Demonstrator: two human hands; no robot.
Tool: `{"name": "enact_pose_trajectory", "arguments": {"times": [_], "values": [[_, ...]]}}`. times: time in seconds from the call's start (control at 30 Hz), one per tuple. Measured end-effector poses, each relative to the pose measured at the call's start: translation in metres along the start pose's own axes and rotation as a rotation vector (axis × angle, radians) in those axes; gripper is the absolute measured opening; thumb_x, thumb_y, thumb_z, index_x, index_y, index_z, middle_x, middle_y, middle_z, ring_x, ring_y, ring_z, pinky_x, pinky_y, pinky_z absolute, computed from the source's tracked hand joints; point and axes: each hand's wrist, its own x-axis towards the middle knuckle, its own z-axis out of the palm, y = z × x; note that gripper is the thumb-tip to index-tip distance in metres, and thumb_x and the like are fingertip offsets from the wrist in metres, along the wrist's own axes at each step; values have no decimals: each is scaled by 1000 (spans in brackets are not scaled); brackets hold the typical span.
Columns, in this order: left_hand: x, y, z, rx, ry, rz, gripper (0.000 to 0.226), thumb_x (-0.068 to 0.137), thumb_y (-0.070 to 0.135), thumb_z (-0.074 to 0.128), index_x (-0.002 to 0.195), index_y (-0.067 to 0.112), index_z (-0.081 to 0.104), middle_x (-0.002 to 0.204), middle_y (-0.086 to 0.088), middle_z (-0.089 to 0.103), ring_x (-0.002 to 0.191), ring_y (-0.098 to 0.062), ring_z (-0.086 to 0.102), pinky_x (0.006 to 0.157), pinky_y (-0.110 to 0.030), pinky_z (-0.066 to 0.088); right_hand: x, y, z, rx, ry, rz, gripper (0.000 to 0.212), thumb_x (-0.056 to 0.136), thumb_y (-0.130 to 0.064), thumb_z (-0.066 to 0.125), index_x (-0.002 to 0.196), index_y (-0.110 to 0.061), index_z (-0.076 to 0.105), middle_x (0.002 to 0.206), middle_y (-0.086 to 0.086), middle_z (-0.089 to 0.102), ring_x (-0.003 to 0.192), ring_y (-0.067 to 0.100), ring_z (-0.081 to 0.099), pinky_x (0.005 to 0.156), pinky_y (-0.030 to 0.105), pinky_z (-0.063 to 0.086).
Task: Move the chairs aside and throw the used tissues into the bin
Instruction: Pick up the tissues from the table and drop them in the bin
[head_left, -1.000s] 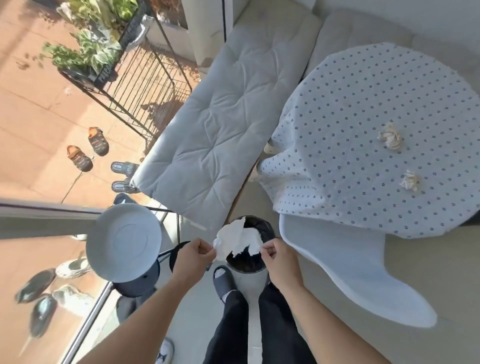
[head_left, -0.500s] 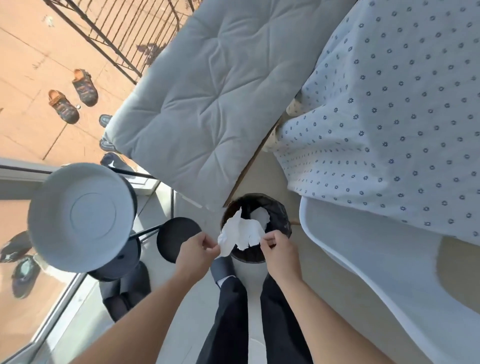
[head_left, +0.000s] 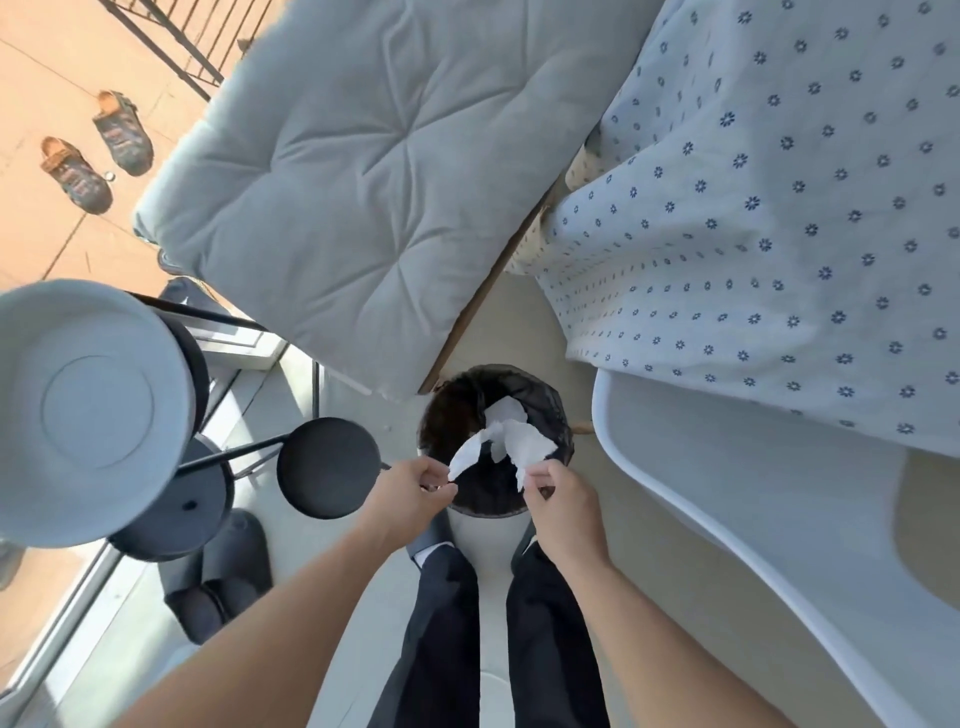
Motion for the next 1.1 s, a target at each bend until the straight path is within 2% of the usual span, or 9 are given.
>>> {"name": "enact_pose_trajectory", "arguments": {"times": [0.13, 0.27, 0.47, 0.53, 0.67, 0.77, 0.9, 1.0, 1.1], "values": [[-4, 1, -1, 49, -6, 11, 32, 97, 36, 69, 127, 26, 69, 119, 13, 74, 98, -7, 67, 79, -22, 47, -5, -1, -6, 5, -2, -6, 15, 98, -33, 60, 110, -39, 66, 102, -23, 66, 98, 18, 65, 74, 42, 64], [-8, -1, -6, 62, 6, 7, 29, 97, 36, 67, 124, 26, 70, 115, 13, 76, 94, -3, 68, 65, -13, 45, -10, -11, -11, -1, 27, -33, 12, 99, -28, 62, 108, -29, 69, 104, -15, 69, 98, 13, 65, 88, 39, 58], [-42, 7, -20, 32, 36, 23, 24, 97, 35, 66, 119, 27, 72, 110, 11, 74, 96, -2, 66, 67, -11, 43, -41, -37, -35, -16, 16, -68, 12, 99, -28, 60, 108, -29, 68, 107, -15, 68, 99, 9, 64, 88, 34, 57], [-68, 16, -29, 16, 27, 27, 23, 96, 35, 66, 117, 28, 72, 106, 11, 75, 95, -2, 68, 70, -14, 46, -63, -53, -52, -30, 13, -84, 13, 99, -28, 60, 109, -30, 67, 106, -16, 68, 99, 9, 64, 88, 34, 57], [-135, 47, -56, -33, 24, 88, 22, 95, 39, 66, 114, 31, 74, 100, 11, 77, 91, -5, 73, 86, -27, 57, -119, -93, -97, -35, 14, -114, 12, 99, -30, 60, 108, -30, 67, 106, -17, 68, 98, 10, 65, 89, 36, 57], [-203, 80, -83, -126, 8, 141, 23, 95, 39, 68, 114, 29, 75, 97, 11, 79, 83, -3, 76, 81, -23, 57, -172, -128, -141, -11, 61, -140, 14, 99, -31, 60, 111, -31, 68, 107, -18, 68, 100, 6, 64, 91, 31, 56], [-273, 101, -108, -213, 3, 187, 18, 94, 39, 71, 110, 31, 75, 96, 11, 81, 84, -5, 78, 86, -36, 62, -237, -159, -189, 49, 127, -152, 14, 101, -29, 62, 111, -28, 70, 107, -18, 68, 101, 3, 63, 90, 24, 50], [-314, 108, -119, -262, -12, 194, 13, 95, 35, 72, 106, 29, 76, 98, 8, 81, 85, -11, 80, 82, -41, 63, -281, -166, -209, 63, 177, -151, 11, 101, -31, 62, 109, -30, 70, 102, -22, 65, 94, 2, 65, 80, 18, 51], [-335, 118, -124, -236, -39, 234, 16, 95, 34, 72, 109, 27, 75, 100, 7, 81, 86, -10, 80, 78, -38, 61, -306, -167, -224, 87, 226, -139, 11, 101, -30, 61, 109, -29, 69, 105, -22, 66, 98, 1, 63, 75, 10, 42]]}}
